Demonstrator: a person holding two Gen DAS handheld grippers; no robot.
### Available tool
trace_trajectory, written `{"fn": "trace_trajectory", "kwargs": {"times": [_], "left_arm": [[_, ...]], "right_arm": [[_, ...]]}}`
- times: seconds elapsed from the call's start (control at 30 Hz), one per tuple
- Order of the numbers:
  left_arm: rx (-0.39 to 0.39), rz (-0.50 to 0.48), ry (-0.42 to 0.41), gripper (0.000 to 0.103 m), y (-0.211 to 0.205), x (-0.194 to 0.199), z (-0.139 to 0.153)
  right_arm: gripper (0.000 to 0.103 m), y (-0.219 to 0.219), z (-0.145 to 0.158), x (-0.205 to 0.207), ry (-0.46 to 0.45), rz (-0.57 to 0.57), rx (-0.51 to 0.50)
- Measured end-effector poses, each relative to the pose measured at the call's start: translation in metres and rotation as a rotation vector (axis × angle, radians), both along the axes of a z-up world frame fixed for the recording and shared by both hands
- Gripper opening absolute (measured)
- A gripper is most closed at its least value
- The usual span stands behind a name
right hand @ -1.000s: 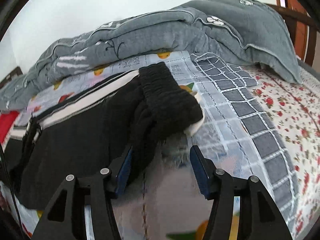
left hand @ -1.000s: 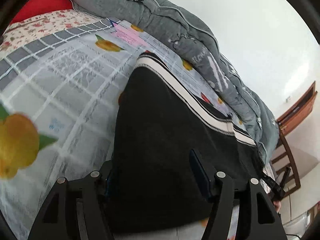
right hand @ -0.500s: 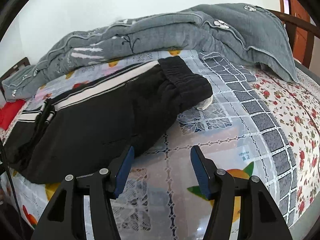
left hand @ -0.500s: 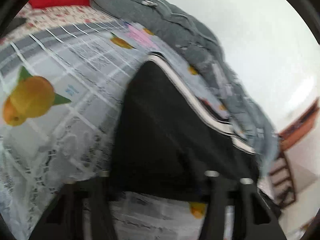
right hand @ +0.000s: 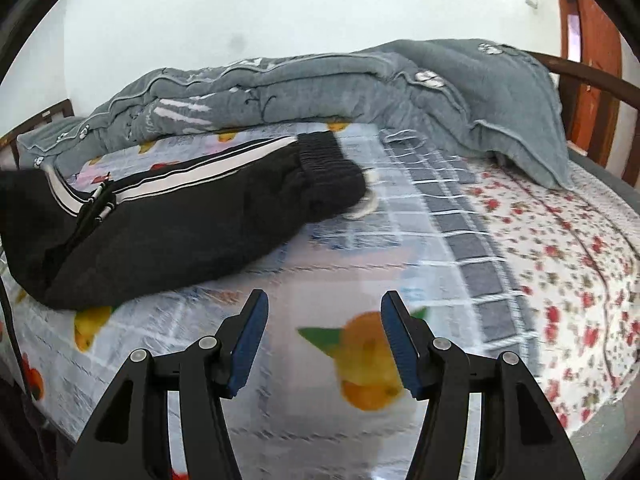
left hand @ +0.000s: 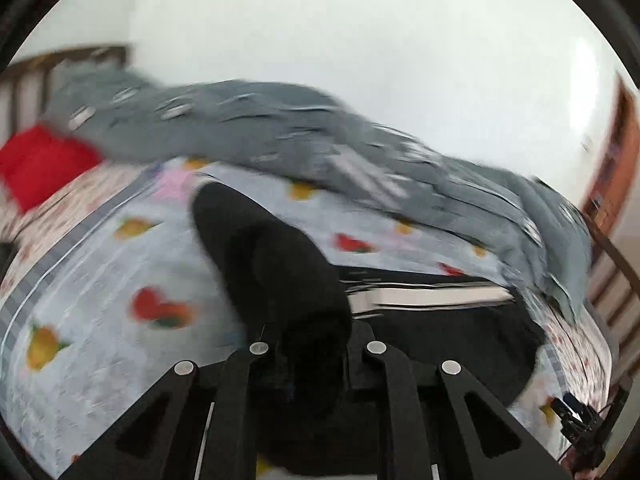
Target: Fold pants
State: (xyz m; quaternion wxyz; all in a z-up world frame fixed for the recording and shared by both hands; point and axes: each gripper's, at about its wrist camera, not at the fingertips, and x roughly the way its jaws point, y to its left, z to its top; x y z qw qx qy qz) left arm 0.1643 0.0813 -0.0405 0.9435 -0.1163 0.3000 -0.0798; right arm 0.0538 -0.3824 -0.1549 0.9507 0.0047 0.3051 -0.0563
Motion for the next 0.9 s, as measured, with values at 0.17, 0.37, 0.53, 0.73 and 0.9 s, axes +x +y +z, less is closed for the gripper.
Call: {"fn": "trace_trajectory", "kwargs": {"times": [0.17,0.37,0.53,0.73,0.9], "left_arm": [[0.013,-0.205,0.012,0.014,-0.124,0.022,-0.002],[-0.023,-0.455,0.164,0.015,-0.253,0.021,-0.068],[0.054,-0.549,0.166,0.026,-0.271,-0.003,-0.084],[0.036,-0.54,0.006,0.061,-0.198,-0.036,-0.034],[0.099,-0.412,0.006,0.062,-0.123,-0.053,-0.042]], "right_arm": [[0.058,-0.028,0.003,-0.023,-0.014,-0.035,0.0],[0.058,-0.043,0.009,-0.042,-0.005,-0.054,0.02],[0.058,-0.034,0.011,-0.051,-0.012,-0.026,-0.003],[0.058,-0.015,0.025,-0.027,-0.047,0.063,0.078],[0.062,-0.001,0.031,0.012,-0.069,0.132,0.252]]}}
